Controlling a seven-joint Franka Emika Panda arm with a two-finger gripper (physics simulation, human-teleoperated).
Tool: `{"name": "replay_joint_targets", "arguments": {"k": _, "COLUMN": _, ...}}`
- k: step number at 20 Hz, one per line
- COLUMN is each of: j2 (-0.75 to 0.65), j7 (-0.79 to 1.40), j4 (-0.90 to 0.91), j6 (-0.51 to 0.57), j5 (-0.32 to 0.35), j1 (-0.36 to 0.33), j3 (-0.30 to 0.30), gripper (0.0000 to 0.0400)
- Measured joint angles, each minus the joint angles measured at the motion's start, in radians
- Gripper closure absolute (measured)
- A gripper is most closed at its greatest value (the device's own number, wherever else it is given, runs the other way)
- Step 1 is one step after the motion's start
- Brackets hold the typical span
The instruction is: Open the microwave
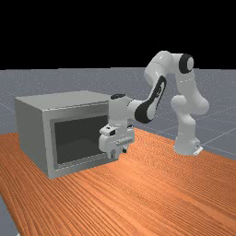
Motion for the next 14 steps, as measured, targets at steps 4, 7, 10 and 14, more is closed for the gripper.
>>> {"name": "replay_joint_targets", "arguments": {"k": 4, "j2": -0.009, "j7": 0.036, "j4": -0.002, "j6": -0.009, "j5": 0.005, "j1": 0.003, "j3": -0.007, "gripper": 0.0034}}
{"name": "replay_joint_targets", "arguments": {"k": 7, "j2": -0.21, "j7": 0.415, "j4": -0.057, "j6": -0.248, "j5": 0.016, "j1": 0.001, "j3": -0.07, "gripper": 0.0257}}
{"name": "replay_joint_targets", "arguments": {"k": 10, "j2": -0.362, "j7": 1.054, "j4": -0.056, "j6": -0.356, "j5": 0.061, "j1": -0.023, "j3": -0.116, "gripper": 0.0367}}
{"name": "replay_joint_targets", "arguments": {"k": 14, "j2": -0.407, "j7": 1.483, "j4": -0.071, "j6": -0.359, "j5": 0.11, "j1": -0.019, "j3": -0.122, "gripper": 0.0395}}
